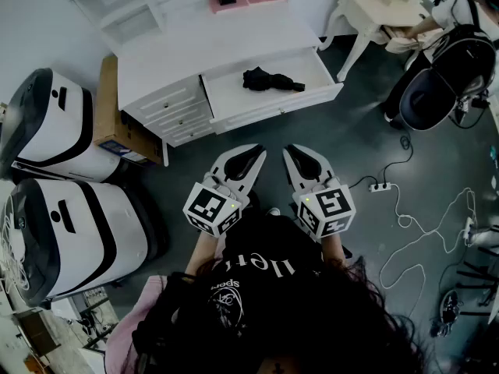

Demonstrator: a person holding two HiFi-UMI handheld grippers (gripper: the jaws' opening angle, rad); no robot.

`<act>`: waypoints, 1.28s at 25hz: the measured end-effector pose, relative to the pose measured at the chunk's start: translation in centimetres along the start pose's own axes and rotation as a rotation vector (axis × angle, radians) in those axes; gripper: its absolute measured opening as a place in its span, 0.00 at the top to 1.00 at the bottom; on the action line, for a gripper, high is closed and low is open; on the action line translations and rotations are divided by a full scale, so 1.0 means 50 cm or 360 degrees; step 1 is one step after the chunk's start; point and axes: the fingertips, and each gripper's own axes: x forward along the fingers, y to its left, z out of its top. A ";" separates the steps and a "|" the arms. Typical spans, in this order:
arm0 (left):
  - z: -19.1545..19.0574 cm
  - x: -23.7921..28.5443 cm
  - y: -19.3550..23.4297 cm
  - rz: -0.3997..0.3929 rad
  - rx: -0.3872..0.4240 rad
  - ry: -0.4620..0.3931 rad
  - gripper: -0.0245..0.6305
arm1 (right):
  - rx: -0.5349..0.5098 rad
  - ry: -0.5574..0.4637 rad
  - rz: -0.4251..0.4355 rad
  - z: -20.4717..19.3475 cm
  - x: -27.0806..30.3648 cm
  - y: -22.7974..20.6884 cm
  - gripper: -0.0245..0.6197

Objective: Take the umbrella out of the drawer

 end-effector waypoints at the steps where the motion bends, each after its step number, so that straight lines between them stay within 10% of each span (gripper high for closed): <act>1: -0.001 0.000 -0.003 0.0000 0.0002 0.0003 0.92 | 0.0001 0.0001 0.0001 -0.001 -0.003 -0.001 0.86; 32: -0.047 0.089 0.107 0.0063 -0.0054 0.0139 0.92 | 0.0075 0.0060 0.0003 -0.020 0.106 -0.108 0.86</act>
